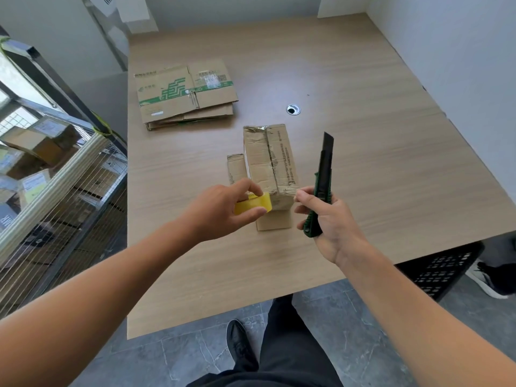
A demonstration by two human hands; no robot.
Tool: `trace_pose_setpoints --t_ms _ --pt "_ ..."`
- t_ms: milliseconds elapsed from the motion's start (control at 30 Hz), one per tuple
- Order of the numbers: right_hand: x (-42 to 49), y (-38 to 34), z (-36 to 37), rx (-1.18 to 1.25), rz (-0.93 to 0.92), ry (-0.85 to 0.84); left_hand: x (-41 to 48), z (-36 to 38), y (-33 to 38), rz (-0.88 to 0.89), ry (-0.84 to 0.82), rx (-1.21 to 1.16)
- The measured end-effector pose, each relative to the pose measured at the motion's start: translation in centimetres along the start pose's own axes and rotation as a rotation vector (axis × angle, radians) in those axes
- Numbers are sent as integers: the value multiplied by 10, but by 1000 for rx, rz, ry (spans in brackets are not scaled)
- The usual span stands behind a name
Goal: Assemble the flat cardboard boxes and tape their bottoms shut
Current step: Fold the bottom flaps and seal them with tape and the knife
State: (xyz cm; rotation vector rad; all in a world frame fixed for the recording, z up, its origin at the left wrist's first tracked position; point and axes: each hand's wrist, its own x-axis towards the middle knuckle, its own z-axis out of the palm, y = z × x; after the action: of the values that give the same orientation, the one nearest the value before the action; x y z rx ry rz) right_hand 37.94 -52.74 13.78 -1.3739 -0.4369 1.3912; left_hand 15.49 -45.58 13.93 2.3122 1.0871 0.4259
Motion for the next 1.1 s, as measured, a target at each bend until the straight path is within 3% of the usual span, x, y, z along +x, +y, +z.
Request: trace_pose_setpoints --t_ms 233,333,467,633,1100 --pt "6 -4 -7 -122 -202 88 -1 -6 -4 16 -66 -89" --pt "14 5 -12 -204 -294 108 11 -5 -20 -90 -93 -56" --pt "41 32 -11 -262 -252 225 38 8 -42 -262 -187 -36" --pt "84 56 -22 -325 -220 282 64 30 -62 -332 -207 100" --pt "122 52 -39 -577 -310 189 76 57 -74 -338 -106 254"
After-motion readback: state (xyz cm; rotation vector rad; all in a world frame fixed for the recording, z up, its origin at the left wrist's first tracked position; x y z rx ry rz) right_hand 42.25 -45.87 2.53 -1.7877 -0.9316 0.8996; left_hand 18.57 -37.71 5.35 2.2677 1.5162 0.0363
